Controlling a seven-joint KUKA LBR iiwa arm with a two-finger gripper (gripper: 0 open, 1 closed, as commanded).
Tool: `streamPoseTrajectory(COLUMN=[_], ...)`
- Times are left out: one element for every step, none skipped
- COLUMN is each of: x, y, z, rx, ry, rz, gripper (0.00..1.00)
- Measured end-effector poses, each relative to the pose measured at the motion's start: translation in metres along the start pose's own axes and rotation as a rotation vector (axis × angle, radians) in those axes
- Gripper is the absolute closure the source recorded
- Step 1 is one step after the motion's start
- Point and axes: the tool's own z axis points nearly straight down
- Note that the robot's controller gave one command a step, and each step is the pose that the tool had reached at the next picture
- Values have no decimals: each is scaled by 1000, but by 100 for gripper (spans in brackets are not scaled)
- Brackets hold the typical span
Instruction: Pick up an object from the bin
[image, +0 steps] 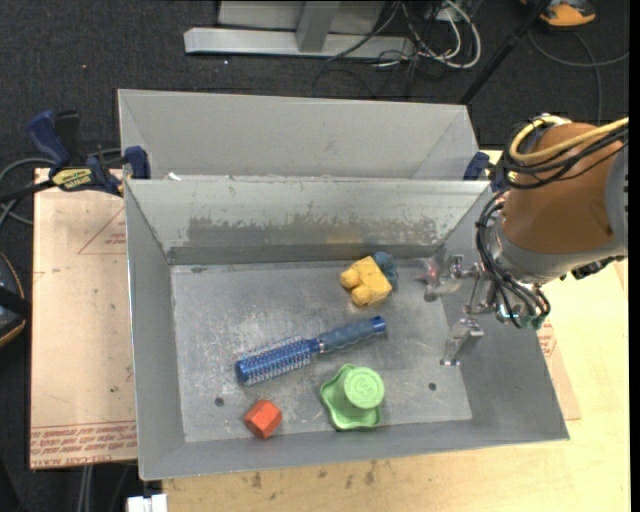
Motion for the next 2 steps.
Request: streamPoseTrajectory(x=[-22, -54], y=[82, 154], z=[108, 90], rx=[2, -3], ry=[-15, -12], rz=[-118, 41], gripper=[0, 0])
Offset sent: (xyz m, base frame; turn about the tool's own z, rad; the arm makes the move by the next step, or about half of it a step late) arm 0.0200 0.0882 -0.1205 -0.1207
